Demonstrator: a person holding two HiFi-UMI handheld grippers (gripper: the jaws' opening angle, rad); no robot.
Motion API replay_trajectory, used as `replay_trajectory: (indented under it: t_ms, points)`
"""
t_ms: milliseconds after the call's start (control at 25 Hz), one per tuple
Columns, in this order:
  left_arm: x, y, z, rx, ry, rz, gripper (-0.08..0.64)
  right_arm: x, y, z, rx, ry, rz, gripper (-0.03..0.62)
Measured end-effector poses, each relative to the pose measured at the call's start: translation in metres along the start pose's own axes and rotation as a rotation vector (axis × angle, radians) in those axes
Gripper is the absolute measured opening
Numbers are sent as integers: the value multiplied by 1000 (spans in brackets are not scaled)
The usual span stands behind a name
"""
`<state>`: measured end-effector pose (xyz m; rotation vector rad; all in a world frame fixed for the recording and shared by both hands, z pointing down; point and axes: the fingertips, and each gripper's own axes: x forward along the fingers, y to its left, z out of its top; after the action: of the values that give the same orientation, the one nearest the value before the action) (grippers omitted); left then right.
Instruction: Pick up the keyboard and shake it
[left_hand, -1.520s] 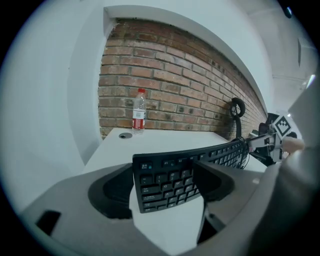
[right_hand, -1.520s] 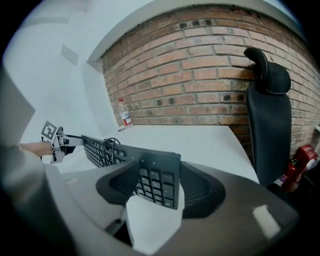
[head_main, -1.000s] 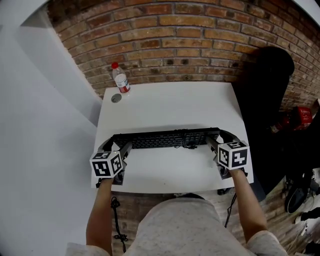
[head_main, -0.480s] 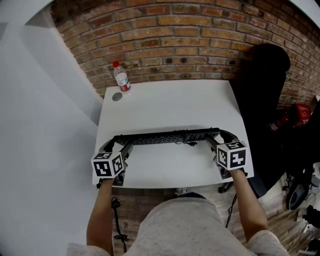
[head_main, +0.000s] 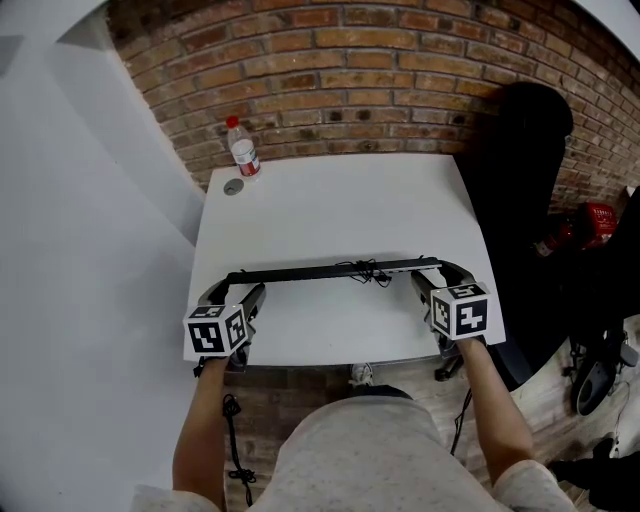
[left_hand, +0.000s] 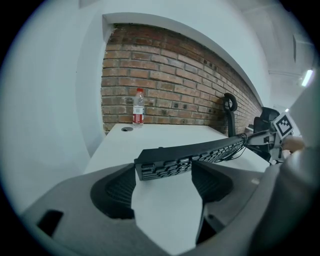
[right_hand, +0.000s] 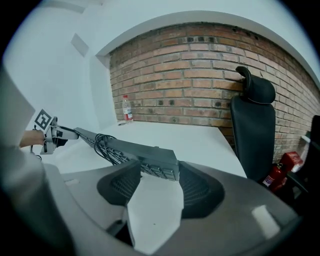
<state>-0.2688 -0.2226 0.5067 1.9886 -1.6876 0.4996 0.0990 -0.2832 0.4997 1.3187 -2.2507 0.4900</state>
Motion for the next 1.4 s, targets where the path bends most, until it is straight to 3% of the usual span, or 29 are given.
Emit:
replay_trajectory:
  t_ms: [600,1400]
  points:
    - [-14,-6,-28,27,45,-5,342,-15,7,-24,-28,3,-19,244]
    - [-18,-1,-68,91,117,-5,314,-25,19,-64,-160,39,-59,241]
